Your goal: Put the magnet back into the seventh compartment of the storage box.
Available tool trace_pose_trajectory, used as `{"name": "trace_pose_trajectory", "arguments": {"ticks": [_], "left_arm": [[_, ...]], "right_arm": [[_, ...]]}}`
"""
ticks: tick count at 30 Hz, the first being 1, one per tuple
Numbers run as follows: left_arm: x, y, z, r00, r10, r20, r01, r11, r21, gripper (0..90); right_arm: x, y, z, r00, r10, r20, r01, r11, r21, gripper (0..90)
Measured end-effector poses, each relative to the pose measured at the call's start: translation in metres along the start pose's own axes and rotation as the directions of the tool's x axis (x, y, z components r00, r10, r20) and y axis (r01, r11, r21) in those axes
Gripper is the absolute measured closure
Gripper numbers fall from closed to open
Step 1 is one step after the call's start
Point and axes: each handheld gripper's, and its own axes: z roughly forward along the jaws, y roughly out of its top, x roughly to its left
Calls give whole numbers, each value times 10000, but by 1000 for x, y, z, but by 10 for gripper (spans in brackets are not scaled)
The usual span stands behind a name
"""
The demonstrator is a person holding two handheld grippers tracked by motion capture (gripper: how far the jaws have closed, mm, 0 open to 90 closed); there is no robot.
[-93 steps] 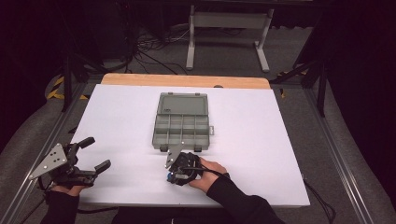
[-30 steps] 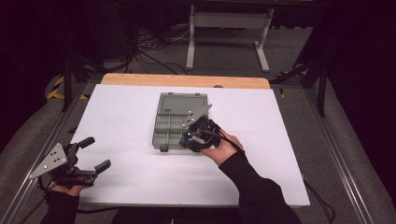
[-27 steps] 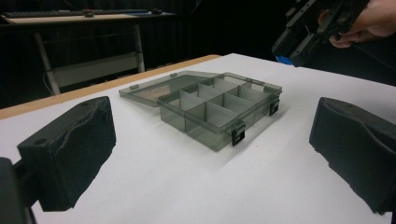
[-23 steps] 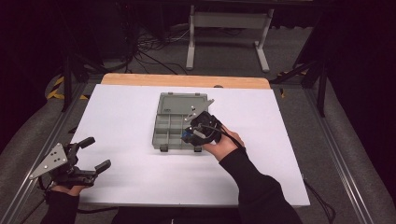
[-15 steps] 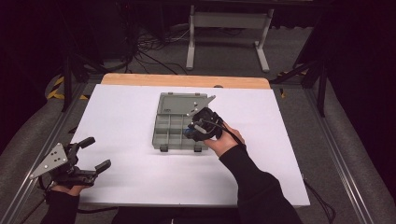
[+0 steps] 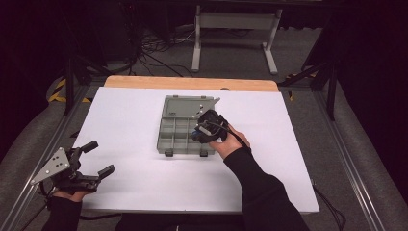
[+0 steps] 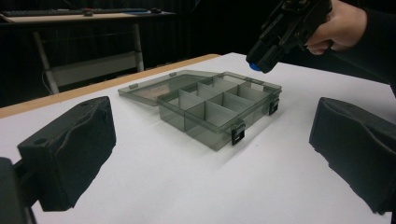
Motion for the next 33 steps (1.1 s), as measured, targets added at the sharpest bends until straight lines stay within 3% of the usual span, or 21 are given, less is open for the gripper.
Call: {"name": "trace_pose_trajectory", "arguments": {"ticks": [15,33], "left_arm": [[0,0,0,10000,15,9,-15,10000,7,11],[0,0,0,10000,18,-1,-18,10000,0,11]], "right_arm": [[-8,-6,23,9995,301,-32,-299,9985,452,619],[-8,-8,42,9995,297,-137,-282,9949,973,617]]}}
